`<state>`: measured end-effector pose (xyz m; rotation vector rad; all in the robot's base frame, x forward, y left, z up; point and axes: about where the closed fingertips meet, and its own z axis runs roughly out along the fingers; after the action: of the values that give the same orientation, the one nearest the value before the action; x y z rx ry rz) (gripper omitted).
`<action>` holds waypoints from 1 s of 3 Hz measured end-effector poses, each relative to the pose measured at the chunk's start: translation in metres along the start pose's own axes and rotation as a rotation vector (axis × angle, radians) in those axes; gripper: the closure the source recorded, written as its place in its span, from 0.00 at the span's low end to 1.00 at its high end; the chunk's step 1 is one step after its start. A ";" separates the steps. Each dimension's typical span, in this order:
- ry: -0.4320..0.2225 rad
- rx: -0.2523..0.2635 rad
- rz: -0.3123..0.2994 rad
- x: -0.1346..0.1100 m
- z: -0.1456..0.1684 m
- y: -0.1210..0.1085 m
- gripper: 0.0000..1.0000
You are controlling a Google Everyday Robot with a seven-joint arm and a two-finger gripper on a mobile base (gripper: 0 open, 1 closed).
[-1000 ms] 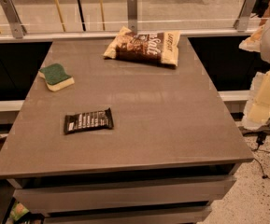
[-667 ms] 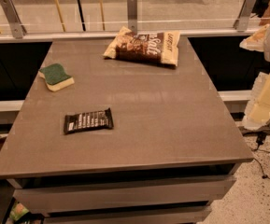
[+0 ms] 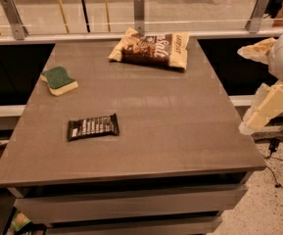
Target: Pick rxbar chocolate
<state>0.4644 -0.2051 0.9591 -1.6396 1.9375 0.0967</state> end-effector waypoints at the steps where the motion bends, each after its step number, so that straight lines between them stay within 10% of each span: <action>1: -0.117 -0.044 -0.019 -0.004 0.032 -0.006 0.00; 3: -0.283 -0.132 -0.035 -0.014 0.087 -0.004 0.00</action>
Offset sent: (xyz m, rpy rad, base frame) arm 0.0449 0.0482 -0.0687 0.2721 0.0334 0.1987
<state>0.5026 -0.1573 0.8956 -1.6431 1.7176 0.4271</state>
